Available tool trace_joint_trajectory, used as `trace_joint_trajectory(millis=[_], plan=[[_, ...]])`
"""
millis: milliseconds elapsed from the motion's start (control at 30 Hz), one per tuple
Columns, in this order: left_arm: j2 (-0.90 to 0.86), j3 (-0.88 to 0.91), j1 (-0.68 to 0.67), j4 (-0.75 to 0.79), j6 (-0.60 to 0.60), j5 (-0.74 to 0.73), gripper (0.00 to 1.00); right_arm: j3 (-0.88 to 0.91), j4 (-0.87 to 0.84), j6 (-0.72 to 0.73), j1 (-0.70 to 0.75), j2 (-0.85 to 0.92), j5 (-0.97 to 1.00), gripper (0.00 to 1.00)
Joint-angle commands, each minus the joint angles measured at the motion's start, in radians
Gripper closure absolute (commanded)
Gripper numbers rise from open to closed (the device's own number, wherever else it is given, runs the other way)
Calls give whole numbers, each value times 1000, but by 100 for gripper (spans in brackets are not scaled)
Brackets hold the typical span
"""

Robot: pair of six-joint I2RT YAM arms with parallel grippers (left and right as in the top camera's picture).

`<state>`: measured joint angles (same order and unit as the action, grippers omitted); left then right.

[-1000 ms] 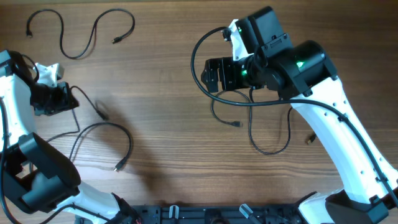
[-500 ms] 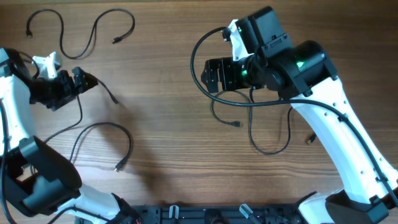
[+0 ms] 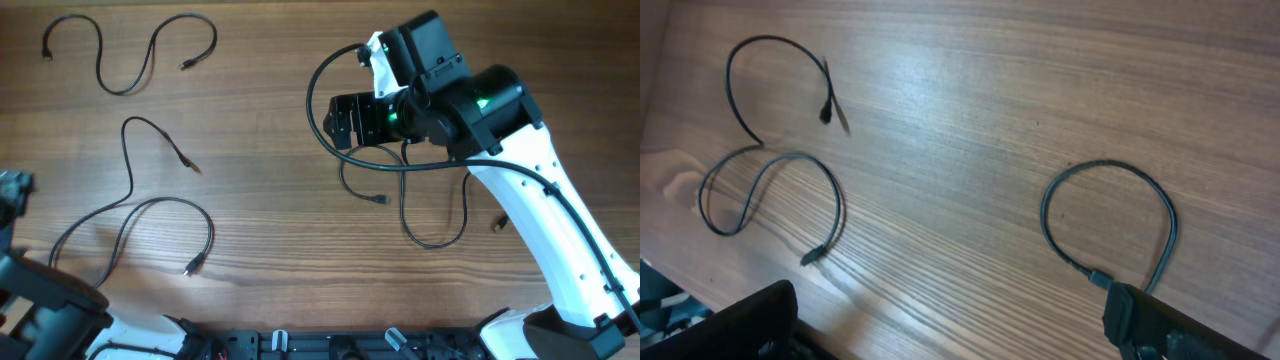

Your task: Untangle cables

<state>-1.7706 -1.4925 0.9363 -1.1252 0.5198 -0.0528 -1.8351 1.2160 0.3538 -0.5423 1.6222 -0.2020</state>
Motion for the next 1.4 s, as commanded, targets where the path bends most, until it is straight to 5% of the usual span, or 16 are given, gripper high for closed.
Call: trace_joint_trajectory(millis=[0,100,200,300,400,500,700,833,1067,1200,1267,1367], plan=[[16,22,97,1,265,69,0,-2,-14,-11,1,9,-9,0],[16,77,113,16,406,69,0,-2,-19,-11,1,9,-9,0],[16,180,106,101,399,74,5,-2,-29,-10,-2,9,-9,0],[16,299,105,240,183,74,11,-2,-24,-10,-2,9,-9,0],[16,386,105,397,-165,89,11,-2,-17,-10,-2,9,-9,0],[15,426,105,454,-288,154,4,-2,-20,-11,-2,9,-9,0],[14,428,105,491,-728,147,21,-2,-27,-13,-1,9,-7,0],[-17,428,105,501,-766,23,29,-2,-49,-13,-1,9,-2,0],[-143,429,105,483,-779,21,41,-2,-75,-13,-1,9,-2,0],[-169,429,105,513,-779,93,63,-2,-77,-13,0,9,-2,0],[-170,428,105,565,-779,114,93,-2,-77,-13,0,9,-2,0],[-170,427,97,649,-780,110,96,-2,-77,-10,-1,9,-2,0]])
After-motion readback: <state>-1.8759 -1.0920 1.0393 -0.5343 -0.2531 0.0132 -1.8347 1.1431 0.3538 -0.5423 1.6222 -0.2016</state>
